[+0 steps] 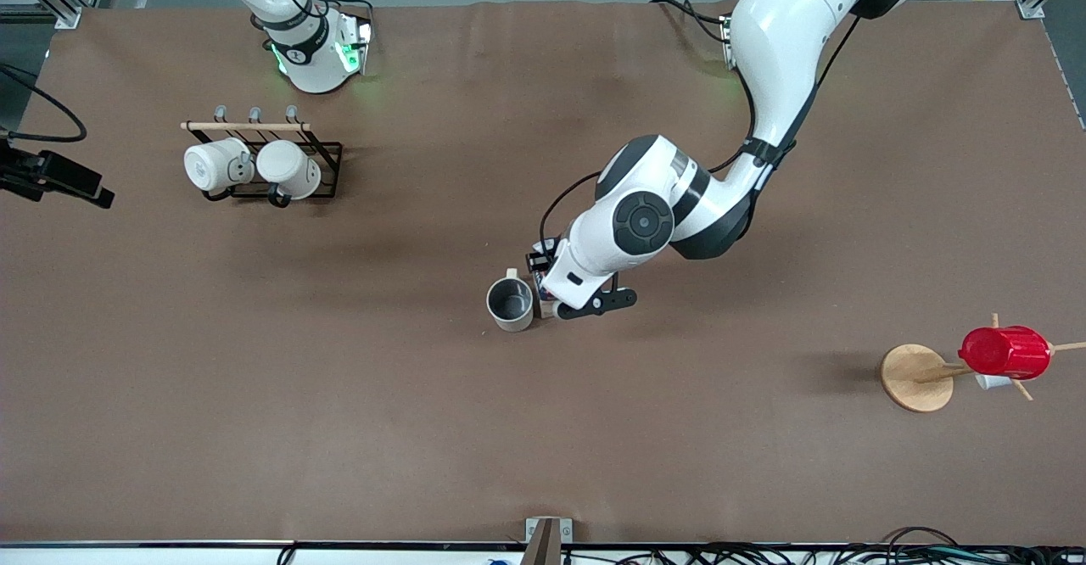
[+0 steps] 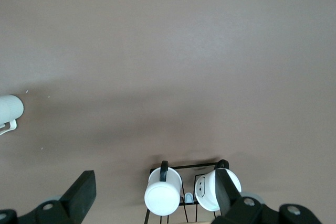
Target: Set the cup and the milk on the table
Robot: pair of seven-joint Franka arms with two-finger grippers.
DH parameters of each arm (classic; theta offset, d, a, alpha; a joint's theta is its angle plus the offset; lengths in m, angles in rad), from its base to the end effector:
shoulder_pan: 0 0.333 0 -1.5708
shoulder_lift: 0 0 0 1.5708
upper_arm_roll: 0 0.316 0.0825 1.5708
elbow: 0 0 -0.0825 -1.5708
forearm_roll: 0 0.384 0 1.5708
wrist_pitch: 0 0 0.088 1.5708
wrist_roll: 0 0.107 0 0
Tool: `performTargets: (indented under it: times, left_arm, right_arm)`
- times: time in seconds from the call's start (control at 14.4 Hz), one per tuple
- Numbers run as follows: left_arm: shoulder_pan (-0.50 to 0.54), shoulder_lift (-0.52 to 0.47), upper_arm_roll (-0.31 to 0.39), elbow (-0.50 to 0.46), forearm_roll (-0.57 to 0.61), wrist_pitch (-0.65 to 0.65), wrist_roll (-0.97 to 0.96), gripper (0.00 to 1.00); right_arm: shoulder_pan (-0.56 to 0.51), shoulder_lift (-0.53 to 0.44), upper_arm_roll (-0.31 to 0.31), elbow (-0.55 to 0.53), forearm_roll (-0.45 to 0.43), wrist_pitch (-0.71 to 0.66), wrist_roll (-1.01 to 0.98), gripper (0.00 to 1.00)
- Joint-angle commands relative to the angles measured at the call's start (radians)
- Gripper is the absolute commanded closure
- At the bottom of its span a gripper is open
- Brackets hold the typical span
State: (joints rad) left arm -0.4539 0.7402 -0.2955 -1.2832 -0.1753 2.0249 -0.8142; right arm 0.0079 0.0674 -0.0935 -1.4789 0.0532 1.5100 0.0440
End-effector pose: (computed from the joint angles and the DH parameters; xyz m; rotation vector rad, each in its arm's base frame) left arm 0.5742 -0.4737 0.3293 2.8337 0.3092 -0.3305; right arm 0.5680 -0.0408 0.6248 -3.0873 0.1967 0.0542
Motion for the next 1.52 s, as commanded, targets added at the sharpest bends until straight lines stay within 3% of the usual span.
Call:
performTargets:
  times: [0.0, 0.14, 0.35, 0.55, 0.9, 1.11, 1.32, 1.45]
  left_arm:
    - [0.0, -0.06, 0.024, 0.015, 0.054, -0.018, 0.006, 0.0]
    - [0.017, -0.119, 0.016, 0.016, 0.163, -0.111, 0.007, 0.0]
    - [0.099, -0.235, 0.022, 0.01, 0.224, -0.224, 0.013, 0.0]
    - [0.214, -0.378, 0.021, -0.007, 0.306, -0.401, 0.157, 0.0]
    - [0.458, -0.545, 0.01, -0.019, 0.29, -0.534, 0.482, 0.0]
    - [0.546, -0.651, 0.009, -0.103, 0.251, -0.543, 0.582, 0.0]
    - [0.549, -0.749, 0.042, -0.21, 0.203, -0.525, 0.677, 0.0]
    - [0.506, -0.827, 0.119, -0.309, 0.154, -0.502, 0.682, 0.0]
  right_arm:
    - [-0.002, -0.037, 0.015, -0.041, 0.004, 0.012, -0.012, 0.0]
    - [-0.003, -0.035, 0.015, -0.041, 0.004, 0.01, -0.012, 0.0]
    - [-0.003, -0.035, 0.015, -0.041, 0.004, 0.01, -0.01, 0.0]
    - [-0.003, -0.035, 0.015, -0.041, 0.004, 0.009, -0.01, 0.0]
    - [-0.002, -0.035, 0.015, -0.038, -0.001, 0.001, -0.013, 0.0]
    - [-0.002, -0.035, 0.015, -0.037, -0.006, -0.001, -0.013, 0.0]
    - [-0.002, -0.035, 0.015, -0.037, -0.006, -0.002, -0.013, 0.0]
    - [-0.002, -0.035, 0.015, -0.037, -0.006, -0.002, -0.013, 0.0]
